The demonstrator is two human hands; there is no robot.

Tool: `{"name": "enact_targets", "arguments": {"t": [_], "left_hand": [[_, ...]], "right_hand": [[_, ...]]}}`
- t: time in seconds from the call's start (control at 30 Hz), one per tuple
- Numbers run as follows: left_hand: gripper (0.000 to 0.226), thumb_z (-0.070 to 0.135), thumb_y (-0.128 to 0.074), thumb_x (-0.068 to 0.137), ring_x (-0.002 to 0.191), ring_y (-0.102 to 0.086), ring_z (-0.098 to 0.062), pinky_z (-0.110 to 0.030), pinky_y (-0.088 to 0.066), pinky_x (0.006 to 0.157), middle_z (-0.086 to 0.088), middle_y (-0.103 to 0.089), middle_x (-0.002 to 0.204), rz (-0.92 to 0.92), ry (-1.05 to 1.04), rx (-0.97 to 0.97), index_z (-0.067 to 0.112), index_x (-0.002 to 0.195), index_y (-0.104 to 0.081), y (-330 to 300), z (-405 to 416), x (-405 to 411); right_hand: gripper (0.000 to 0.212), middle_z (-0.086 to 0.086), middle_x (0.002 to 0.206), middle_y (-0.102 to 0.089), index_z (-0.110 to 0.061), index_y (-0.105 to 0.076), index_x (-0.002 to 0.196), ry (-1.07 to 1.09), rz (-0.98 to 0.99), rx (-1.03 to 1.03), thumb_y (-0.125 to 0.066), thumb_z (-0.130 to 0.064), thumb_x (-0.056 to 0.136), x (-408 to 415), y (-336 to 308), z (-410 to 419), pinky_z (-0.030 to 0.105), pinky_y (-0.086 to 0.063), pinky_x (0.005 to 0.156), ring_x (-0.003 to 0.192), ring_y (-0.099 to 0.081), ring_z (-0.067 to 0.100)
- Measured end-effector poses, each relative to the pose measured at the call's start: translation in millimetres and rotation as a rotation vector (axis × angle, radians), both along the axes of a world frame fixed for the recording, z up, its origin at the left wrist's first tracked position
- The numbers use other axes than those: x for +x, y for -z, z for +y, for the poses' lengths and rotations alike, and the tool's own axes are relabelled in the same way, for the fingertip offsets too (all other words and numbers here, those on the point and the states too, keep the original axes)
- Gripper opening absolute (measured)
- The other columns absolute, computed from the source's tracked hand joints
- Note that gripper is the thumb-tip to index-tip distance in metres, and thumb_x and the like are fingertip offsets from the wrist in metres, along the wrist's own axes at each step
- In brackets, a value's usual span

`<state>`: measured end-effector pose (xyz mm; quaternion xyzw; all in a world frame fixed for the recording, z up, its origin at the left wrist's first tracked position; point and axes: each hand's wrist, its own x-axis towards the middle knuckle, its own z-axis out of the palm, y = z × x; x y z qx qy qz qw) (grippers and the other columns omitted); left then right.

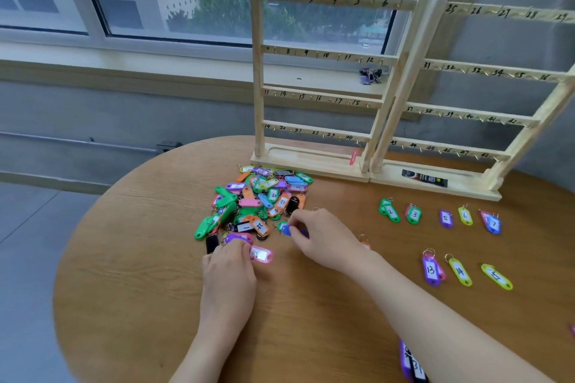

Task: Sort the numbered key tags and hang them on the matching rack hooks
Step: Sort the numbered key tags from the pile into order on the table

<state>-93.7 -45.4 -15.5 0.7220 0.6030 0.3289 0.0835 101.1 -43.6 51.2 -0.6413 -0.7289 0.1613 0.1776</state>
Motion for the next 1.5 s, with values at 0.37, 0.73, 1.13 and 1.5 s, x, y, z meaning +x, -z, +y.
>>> {"name": "enact_targets", "arguments": {"t": [0.37, 0.73, 1.13, 1.5], "left_hand": [[0.012, 0.023, -0.055, 0.097, 0.079, -0.051, -0.013, -0.031, -0.03, 0.086, 0.013, -0.055, 0.079, -0.019, 0.09, -0.113, 0.026, 0.085, -0.057, -10.7, -6.6, 1.0], [0.025, 0.02, -0.045, 0.096, 0.068, -0.048, -0.009, -0.035, -0.035, 0.086, 0.002, -0.053, 0.061, -0.189, 0.152, -0.196, 0.026, 0.072, -0.045, -26.3, -16.3, -0.5], [0.006, 0.03, -0.062, 0.097, 0.076, -0.057, -0.016, -0.04, -0.048, 0.074, 0.017, -0.063, 0.076, -0.162, 0.144, -0.185, 0.032, 0.092, -0.064, -25.2, -18.0, -2.3], [0.017, 0.025, -0.07, 0.091, 0.066, -0.055, -0.013, -0.034, -0.042, 0.06, 0.01, -0.057, 0.064, -0.123, 0.181, -0.224, 0.034, 0.083, -0.058, -32.6, -23.1, -2.8]], "right_hand": [[0.033, -0.005, 0.073, -0.051, -0.016, -0.055, 0.088, 0.091, 0.145, -0.084, -0.034, -0.032, 0.109, 5.6, 0.9, -36.2, 0.048, -0.045, 0.077, 0.076, -0.051, 0.024], [0.011, -0.008, 0.085, -0.054, -0.028, -0.054, 0.099, 0.13, 0.226, -0.2, -0.045, -0.026, 0.104, 17.7, -8.9, -81.8, 0.025, -0.036, 0.058, 0.062, -0.046, 0.009], [0.026, -0.005, 0.085, -0.053, -0.029, -0.067, 0.087, 0.357, 0.295, -0.115, -0.048, -0.027, 0.105, 54.8, -11.4, -89.5, 0.015, -0.034, 0.063, 0.073, -0.048, 0.005], [0.019, -0.008, 0.062, -0.061, -0.019, -0.068, 0.082, 0.408, 0.434, -0.11, -0.058, -0.02, 0.098, 76.6, -13.2, -97.7, 0.022, -0.039, 0.056, 0.055, -0.05, 0.007]]}}
